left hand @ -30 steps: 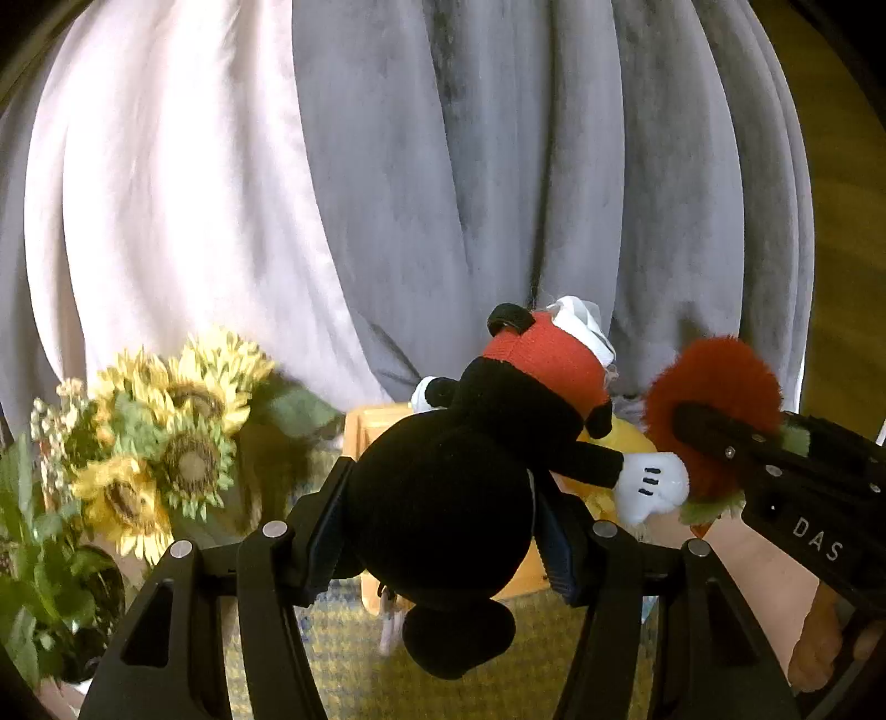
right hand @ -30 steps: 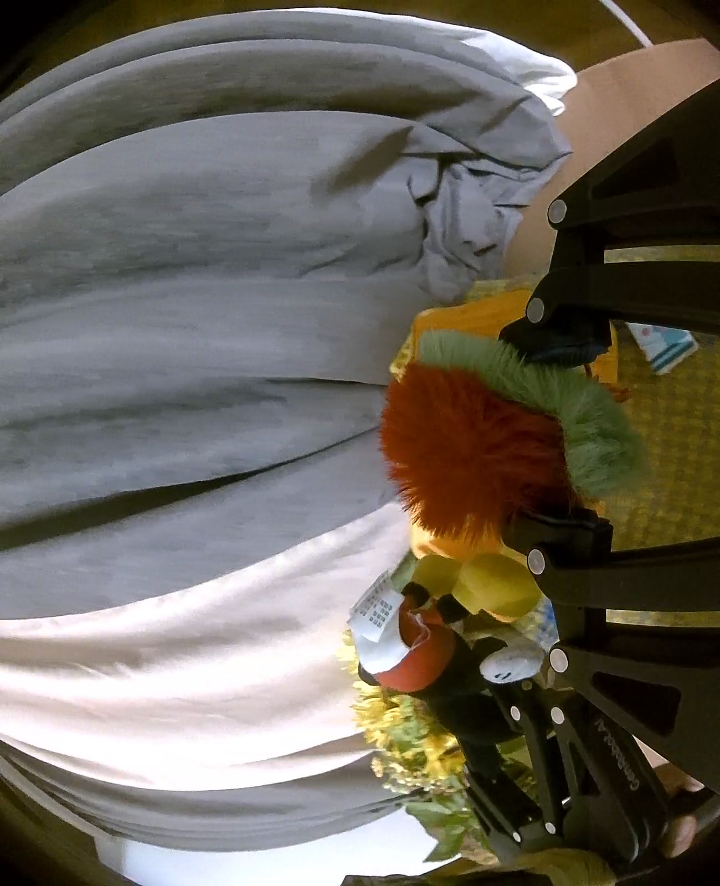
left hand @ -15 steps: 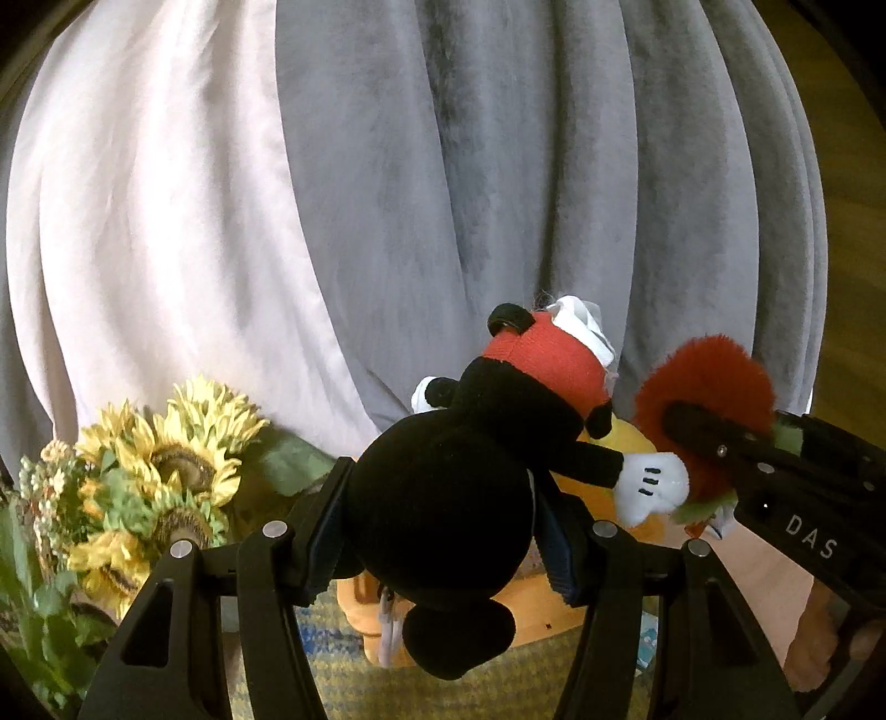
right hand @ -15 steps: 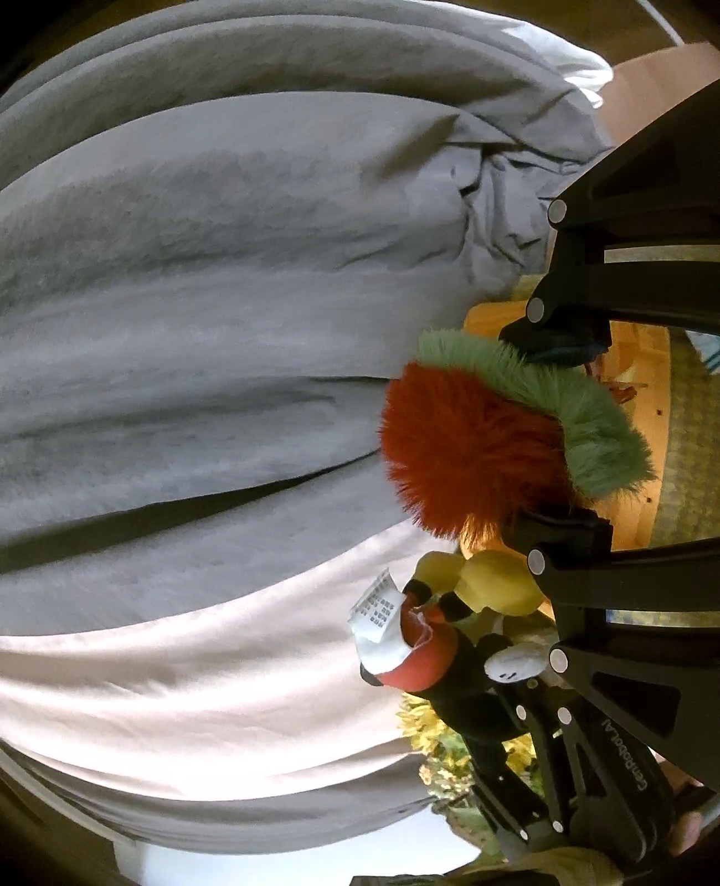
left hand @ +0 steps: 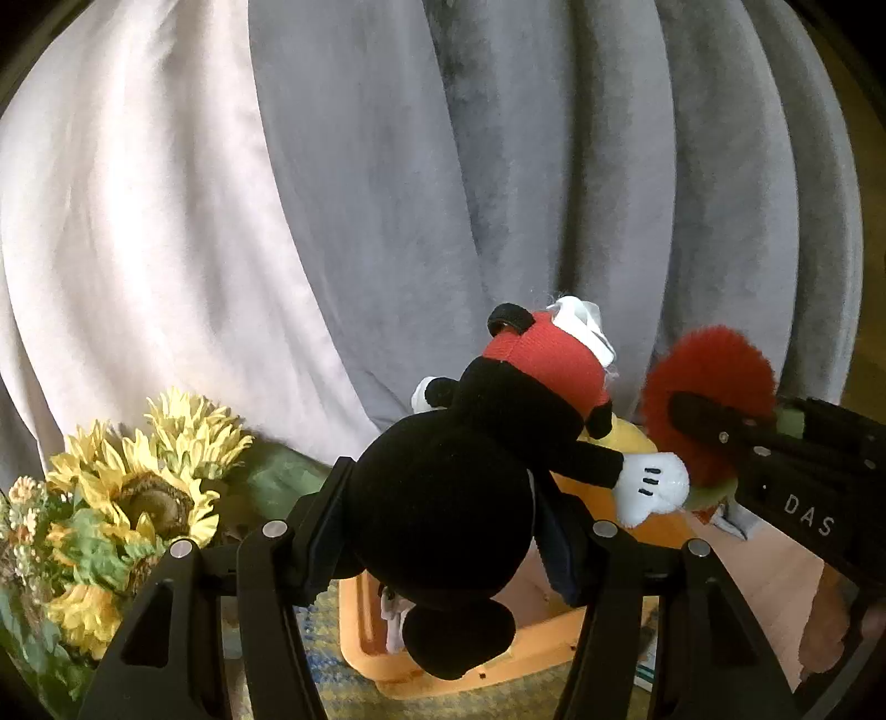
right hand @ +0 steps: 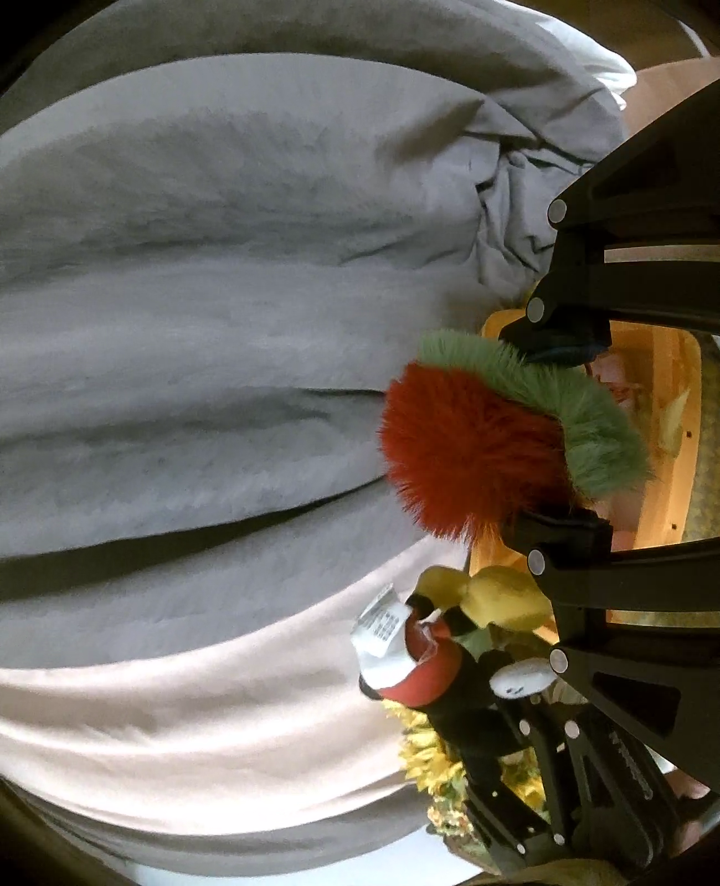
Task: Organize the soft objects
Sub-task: 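Carry both plush toys over the orange crate with both tools, then open both tools to drop the plush toys into the crate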
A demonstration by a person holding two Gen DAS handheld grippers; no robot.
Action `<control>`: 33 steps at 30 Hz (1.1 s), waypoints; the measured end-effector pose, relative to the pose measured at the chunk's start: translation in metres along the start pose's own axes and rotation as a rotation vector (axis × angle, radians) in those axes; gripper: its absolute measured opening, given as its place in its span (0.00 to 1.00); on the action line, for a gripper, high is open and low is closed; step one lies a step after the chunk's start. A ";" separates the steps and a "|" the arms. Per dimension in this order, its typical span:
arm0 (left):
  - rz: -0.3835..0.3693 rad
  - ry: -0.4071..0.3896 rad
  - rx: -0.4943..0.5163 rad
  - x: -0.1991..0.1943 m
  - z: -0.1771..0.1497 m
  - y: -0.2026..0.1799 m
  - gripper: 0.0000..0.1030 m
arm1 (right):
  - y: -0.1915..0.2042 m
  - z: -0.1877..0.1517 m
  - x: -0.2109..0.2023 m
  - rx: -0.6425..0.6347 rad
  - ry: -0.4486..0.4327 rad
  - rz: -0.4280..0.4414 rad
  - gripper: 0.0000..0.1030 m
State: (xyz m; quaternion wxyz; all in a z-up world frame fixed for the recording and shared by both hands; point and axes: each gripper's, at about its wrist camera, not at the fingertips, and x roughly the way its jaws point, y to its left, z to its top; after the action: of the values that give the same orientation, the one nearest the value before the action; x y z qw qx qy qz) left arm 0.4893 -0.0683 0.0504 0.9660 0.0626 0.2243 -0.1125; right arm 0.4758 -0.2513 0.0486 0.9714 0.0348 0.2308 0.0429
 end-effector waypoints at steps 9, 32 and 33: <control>0.008 0.070 0.023 0.043 -0.002 -0.001 0.58 | -0.006 -0.001 0.038 0.005 0.078 -0.010 0.39; -0.002 0.340 0.073 0.127 -0.045 -0.010 0.59 | -0.023 -0.047 0.123 0.000 0.347 -0.015 0.40; -0.007 0.355 0.071 0.130 -0.046 -0.011 0.59 | -0.023 -0.048 0.126 0.000 0.359 -0.011 0.41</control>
State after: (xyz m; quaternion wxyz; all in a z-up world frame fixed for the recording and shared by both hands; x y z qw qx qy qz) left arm 0.5810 -0.0956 -0.0491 0.9080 0.1148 0.3873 -0.1109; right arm 0.5672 -0.2595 -0.0526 0.9148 0.0254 0.4007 0.0433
